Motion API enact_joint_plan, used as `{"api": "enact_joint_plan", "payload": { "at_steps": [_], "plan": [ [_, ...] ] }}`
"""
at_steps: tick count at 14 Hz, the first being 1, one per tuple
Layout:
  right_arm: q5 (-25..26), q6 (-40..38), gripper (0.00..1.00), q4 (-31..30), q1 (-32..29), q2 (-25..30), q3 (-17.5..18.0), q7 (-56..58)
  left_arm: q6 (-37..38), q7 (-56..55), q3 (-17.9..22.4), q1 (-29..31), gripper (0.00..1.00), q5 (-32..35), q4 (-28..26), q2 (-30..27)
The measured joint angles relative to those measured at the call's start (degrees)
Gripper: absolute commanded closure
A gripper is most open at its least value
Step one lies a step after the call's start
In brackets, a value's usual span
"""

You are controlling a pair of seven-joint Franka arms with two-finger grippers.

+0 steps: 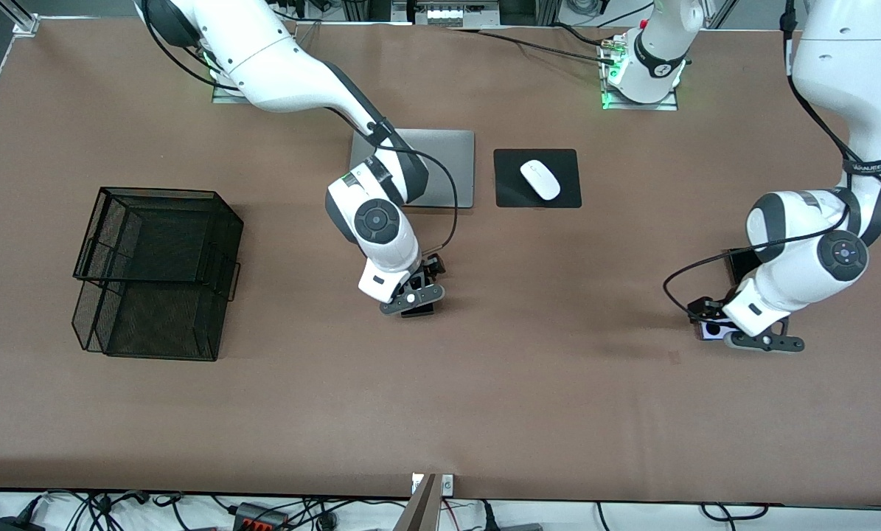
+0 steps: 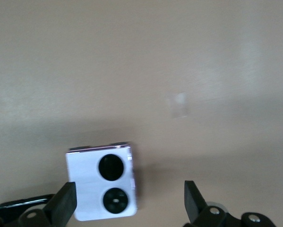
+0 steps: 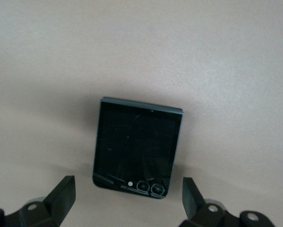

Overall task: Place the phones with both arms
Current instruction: 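Grasp the white flip phone with the left gripper while the right gripper holds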

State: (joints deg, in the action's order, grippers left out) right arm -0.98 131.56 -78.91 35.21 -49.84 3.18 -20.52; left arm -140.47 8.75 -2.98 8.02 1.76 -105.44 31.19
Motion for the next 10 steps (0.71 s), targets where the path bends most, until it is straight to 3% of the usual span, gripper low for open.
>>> {"api": "enact_joint_plan", "payload": {
  "at_steps": [10],
  "plan": [
    [0.0,0.5,0.0,3.1,0.2,-3.5,-0.1,-4.1,-8.3,2.0,-0.4,2.3,0.0,0.0,-0.6,5.2]
  ]
}}
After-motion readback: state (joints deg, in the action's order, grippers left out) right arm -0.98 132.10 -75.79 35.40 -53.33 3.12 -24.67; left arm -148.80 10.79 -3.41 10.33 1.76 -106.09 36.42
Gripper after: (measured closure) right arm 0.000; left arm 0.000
